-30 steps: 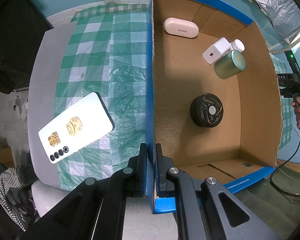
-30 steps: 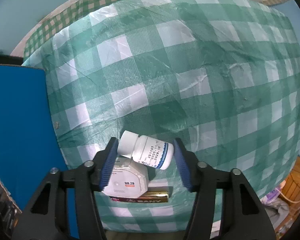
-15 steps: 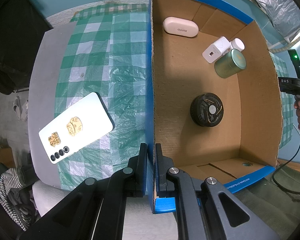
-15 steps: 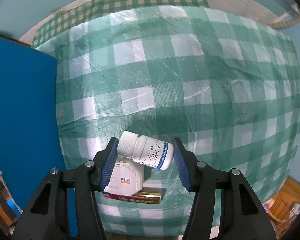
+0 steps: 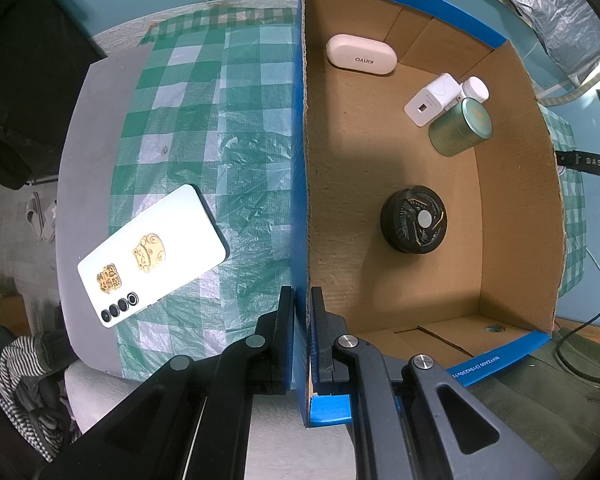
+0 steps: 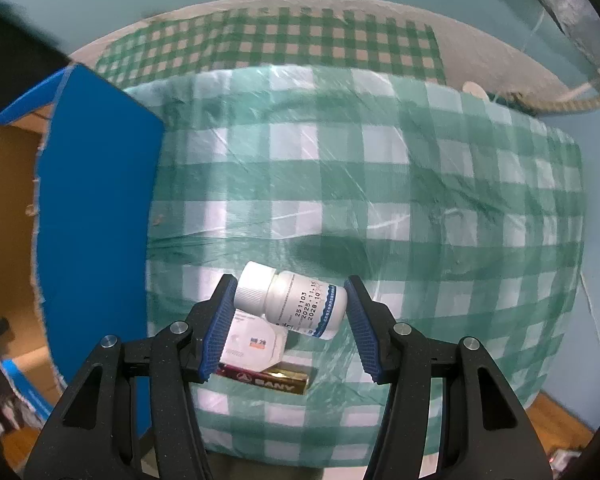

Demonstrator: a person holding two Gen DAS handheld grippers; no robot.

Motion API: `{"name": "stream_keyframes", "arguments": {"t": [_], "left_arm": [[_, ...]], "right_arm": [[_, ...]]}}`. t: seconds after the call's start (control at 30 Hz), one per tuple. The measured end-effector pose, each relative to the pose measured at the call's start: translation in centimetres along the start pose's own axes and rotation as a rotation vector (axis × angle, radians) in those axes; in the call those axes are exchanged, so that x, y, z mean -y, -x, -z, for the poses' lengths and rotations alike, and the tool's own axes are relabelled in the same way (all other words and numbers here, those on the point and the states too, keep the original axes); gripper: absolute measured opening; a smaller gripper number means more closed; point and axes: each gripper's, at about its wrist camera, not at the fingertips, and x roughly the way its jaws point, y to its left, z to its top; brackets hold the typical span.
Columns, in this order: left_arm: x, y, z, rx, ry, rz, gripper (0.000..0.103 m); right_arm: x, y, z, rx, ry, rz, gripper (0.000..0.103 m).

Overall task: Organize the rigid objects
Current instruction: 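Close the right tool on the small white pill bottle and lift it, then carry the pill bottle with the right tool over the box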

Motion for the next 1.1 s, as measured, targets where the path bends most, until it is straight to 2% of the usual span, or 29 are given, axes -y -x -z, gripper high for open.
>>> {"name": "stream_keyframes", "arguments": {"t": [0.3,0.7,0.87,1.1], "left_arm": [[0.0,0.0,0.1,0.000,-0.005,-0.005,0.006],[0.0,0.1,0.1,0.001,-0.007,-0.006,0.006],[0.0,0.1,0.1,0.002,-0.007,-0.008,0.006],[0.0,0.0,0.1,0.001,-0.010,-0.008,0.006]], "right_arm": [[-1.9,2.6,-0.7,0.056,0.085,-0.033,0.055],[-7.3,6.2,-2.0,0.132,0.274,-0.078,0.055],[-10.4,7.2,-2.0,0.143,0.390,-0.112,0.055],[-15.3,7.0,-1.4,0.135,0.618,-0.100,0.055]]}}
